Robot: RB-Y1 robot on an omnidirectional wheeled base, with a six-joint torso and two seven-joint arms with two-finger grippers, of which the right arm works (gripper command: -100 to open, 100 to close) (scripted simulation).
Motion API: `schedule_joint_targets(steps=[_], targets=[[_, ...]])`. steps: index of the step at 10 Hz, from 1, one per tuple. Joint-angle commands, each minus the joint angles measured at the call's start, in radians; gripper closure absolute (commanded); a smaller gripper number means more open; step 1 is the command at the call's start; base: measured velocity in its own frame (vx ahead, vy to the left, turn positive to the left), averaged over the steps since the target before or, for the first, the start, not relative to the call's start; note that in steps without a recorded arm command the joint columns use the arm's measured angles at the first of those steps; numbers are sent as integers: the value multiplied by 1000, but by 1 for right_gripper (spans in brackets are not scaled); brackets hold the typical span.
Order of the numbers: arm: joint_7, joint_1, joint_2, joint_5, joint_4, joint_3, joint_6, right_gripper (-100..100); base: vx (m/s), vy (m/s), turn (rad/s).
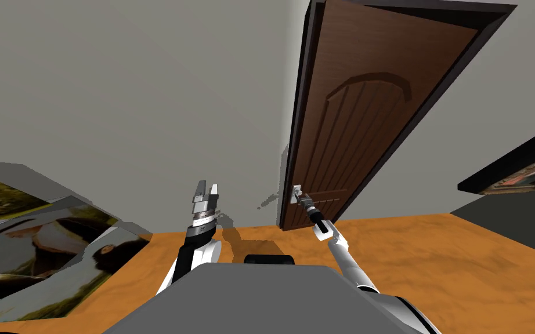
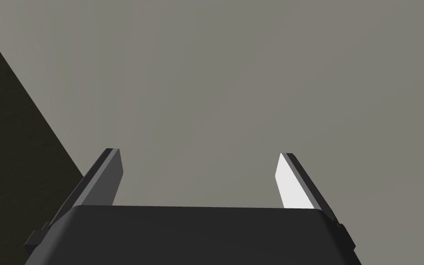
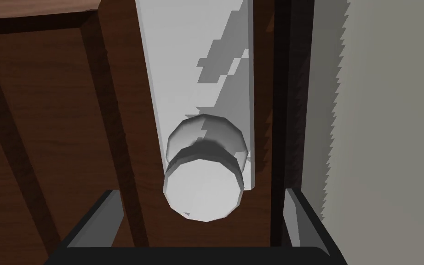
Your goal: Pull the door open
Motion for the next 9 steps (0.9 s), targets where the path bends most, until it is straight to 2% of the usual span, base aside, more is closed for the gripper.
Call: schedule_joint_targets(steps=[1, 3, 4, 9], targets=[[5, -3, 3, -1, 3, -4, 0, -100, 184, 34, 21], [5, -4, 4, -1, 4, -4, 0, -100, 154, 17, 12], [5, -4, 4, -1, 4, -4, 0, 100, -16, -2, -15], [5, -4, 4, -1, 4, -4, 0, 100, -17, -4, 3]])
